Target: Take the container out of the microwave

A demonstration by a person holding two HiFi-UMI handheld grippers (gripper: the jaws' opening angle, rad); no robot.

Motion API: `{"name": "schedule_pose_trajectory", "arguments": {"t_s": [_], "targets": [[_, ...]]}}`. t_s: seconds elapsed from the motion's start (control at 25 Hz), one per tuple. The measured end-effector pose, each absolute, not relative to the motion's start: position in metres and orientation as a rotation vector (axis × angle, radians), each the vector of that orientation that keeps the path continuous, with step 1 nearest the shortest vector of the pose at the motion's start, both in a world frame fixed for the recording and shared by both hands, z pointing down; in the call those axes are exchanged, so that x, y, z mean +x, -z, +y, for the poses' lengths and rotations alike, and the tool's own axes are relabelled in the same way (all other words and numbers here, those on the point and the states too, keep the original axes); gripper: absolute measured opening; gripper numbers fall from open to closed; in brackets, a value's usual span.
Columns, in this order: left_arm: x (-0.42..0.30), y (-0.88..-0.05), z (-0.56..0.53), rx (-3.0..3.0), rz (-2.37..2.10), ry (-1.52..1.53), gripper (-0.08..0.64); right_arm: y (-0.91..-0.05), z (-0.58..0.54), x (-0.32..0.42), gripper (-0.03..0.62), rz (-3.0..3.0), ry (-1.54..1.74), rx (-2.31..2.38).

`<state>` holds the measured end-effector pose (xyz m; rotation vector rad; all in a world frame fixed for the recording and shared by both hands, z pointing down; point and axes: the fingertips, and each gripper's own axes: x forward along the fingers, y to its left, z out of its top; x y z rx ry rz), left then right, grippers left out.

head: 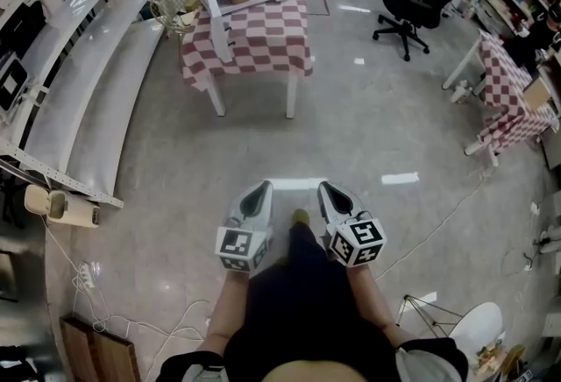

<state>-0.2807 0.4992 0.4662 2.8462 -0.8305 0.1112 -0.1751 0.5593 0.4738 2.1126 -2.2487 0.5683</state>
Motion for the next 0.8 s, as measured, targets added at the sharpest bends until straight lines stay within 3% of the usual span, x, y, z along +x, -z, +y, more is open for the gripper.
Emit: {"name": "schedule_pose_trajectory", "arguments": {"t_s": [0.8], "targets": [[-0.233, -0.474, 0.402, 2.786, -0.929, -0.128, 0.011, -0.477, 0.451, -0.125, 0.002, -2.322, -0.577, 1.985]]}}
